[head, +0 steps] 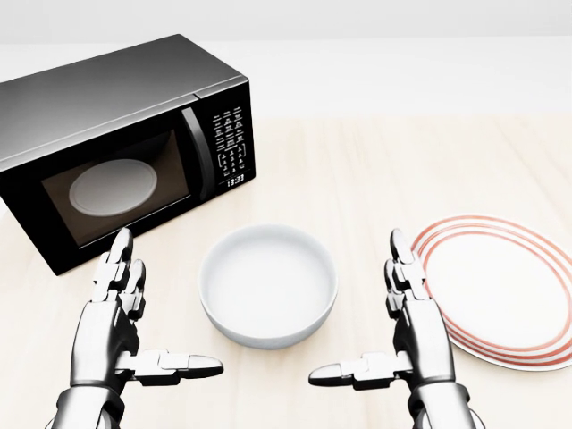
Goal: Pick up the white bowl and put it on the plate.
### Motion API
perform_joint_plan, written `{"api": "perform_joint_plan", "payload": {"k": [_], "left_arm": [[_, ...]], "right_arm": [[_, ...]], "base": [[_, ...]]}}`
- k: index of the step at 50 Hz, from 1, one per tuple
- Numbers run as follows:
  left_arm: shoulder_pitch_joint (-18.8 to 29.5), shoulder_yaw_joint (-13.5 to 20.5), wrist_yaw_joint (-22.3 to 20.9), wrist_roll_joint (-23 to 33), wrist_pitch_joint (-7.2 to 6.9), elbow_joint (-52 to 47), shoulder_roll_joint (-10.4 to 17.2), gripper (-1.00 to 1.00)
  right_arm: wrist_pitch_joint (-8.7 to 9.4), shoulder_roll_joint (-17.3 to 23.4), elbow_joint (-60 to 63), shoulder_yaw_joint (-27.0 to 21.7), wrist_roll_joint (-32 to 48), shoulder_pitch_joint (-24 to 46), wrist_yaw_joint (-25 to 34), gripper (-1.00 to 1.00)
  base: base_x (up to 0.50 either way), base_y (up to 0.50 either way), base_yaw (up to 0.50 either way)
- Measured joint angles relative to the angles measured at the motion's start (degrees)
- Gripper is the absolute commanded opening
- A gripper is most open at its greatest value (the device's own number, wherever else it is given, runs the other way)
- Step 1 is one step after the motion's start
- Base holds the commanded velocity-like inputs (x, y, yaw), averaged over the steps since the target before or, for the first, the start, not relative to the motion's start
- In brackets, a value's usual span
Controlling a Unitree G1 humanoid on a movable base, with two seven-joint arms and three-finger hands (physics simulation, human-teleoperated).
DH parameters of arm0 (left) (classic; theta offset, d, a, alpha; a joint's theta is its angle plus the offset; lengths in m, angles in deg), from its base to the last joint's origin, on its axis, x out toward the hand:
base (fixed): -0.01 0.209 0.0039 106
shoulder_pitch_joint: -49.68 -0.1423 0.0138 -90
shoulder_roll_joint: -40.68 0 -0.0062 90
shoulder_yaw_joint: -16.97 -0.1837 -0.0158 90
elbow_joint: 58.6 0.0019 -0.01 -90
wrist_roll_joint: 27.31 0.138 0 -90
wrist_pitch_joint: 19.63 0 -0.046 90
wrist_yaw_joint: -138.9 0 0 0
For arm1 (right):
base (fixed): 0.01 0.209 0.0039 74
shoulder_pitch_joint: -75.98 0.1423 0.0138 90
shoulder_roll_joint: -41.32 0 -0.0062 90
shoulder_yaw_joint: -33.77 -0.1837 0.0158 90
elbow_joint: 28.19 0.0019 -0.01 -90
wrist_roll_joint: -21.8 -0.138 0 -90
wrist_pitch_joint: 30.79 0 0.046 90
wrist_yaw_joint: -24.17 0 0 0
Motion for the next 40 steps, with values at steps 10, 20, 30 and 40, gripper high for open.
{"api": "perform_joint_plan", "payload": {"k": [10,20,30,40], "left_arm": [[-0.01,0.00,0.00,0.00,-0.01,0.00,0.00,1.00],[-0.01,0.00,0.00,0.00,-0.02,-0.01,0.00,1.00],[-0.02,0.00,0.01,0.00,-0.02,-0.01,0.00,1.00],[-0.02,0.00,0.00,0.00,-0.01,0.00,0.00,1.00]], "right_arm": [[0.15,0.72,-0.07,-0.64,2.77,1.03,-0.94,1.00],[0.05,1.97,-1.71,-1.38,8.12,3.26,-2.33,1.00],[-0.31,3.16,-4.27,-0.79,17.20,5.96,-3.61,1.00],[-0.01,3.76,-2.98,0.15,27.83,7.86,-4.52,1.00]], "base": [[0.00,0.00,0.00],[0.00,0.00,0.00],[0.00,0.00,0.00],[0.00,0.00,0.00]]}}
